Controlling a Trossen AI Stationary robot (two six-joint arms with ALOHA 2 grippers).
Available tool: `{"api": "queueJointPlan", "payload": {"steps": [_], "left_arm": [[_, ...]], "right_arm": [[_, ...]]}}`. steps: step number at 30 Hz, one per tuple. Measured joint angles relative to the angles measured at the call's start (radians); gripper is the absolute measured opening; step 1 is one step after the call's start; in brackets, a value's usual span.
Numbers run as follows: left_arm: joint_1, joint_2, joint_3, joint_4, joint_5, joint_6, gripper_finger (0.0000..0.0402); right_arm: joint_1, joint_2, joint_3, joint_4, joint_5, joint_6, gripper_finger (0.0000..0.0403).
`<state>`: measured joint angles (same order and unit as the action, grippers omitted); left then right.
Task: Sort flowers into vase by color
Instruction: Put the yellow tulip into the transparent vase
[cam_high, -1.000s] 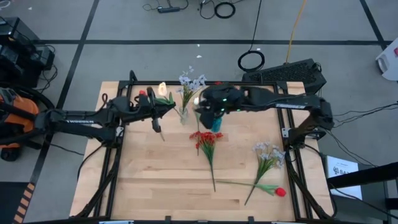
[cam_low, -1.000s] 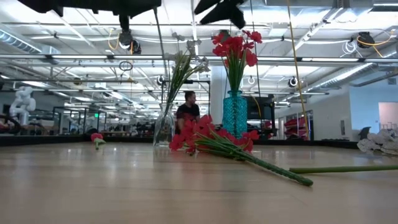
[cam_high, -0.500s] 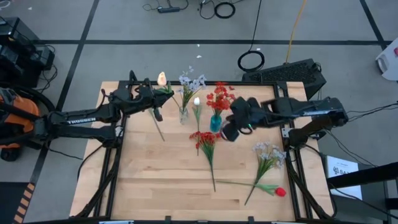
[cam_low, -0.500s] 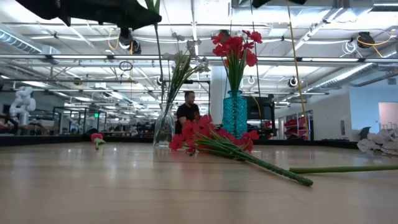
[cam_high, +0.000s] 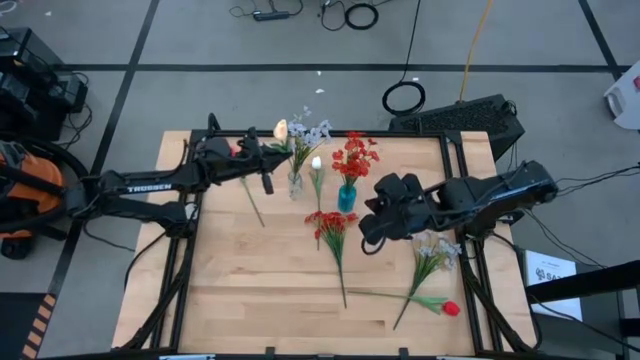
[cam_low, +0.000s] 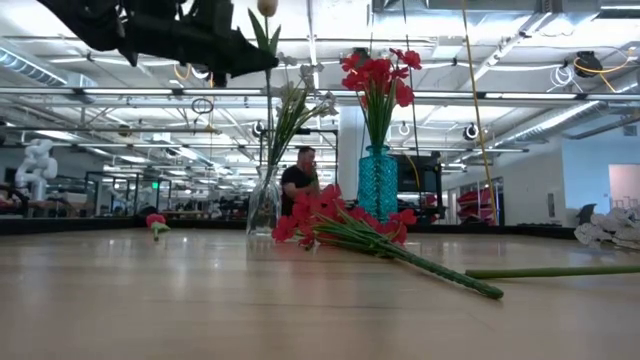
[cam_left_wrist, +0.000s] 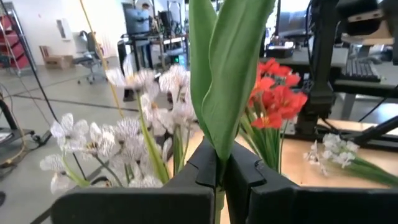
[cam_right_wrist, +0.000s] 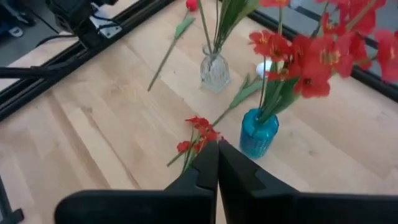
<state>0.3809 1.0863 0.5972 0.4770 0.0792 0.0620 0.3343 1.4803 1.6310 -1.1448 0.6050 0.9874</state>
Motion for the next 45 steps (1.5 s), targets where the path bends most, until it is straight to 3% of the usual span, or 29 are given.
{"api": "queueJointPlan", "payload": {"steps": [5,11,15,19,23,27,37,45], "left_arm": [[0.009,0.034,0.0,-0.012,-0.017,-0.001,0.0009],[0.029,0.059,-0.017,-0.014,-0.062,-0.076,0.0009],[0.031,0.061,-0.027,-0.016,-0.064,-0.075,0.0013],[0.031,0.061,-0.027,-0.014,-0.067,-0.075,0.0047],[0.031,0.061,-0.027,-0.014,-0.069,-0.075,0.0076],[0.031,0.06,-0.027,-0.014,-0.069,-0.075,0.0096],[0.031,0.06,-0.028,-0.015,-0.069,-0.076,0.0173],[0.021,-0.013,-0.029,-0.141,-0.112,-0.081,0.0197]], "right_arm": [[0.031,0.024,-0.024,-0.083,0.01,0.138,0.0001],[0.04,0.024,-0.173,-0.061,-0.028,0.409,0.0001],[0.03,0.025,-0.312,0.131,-0.055,0.49,0.0001],[0.018,0.025,-0.448,0.397,-0.056,0.493,0.0],[-0.005,0.025,-0.546,0.545,-0.109,0.524,0.0005],[-0.015,0.025,-0.575,0.562,-0.162,0.51,0.0037],[-0.014,0.04,-0.576,0.669,-0.153,0.33,0.0153],[-0.016,0.044,-0.576,0.674,-0.16,0.19,0.0182]]}}
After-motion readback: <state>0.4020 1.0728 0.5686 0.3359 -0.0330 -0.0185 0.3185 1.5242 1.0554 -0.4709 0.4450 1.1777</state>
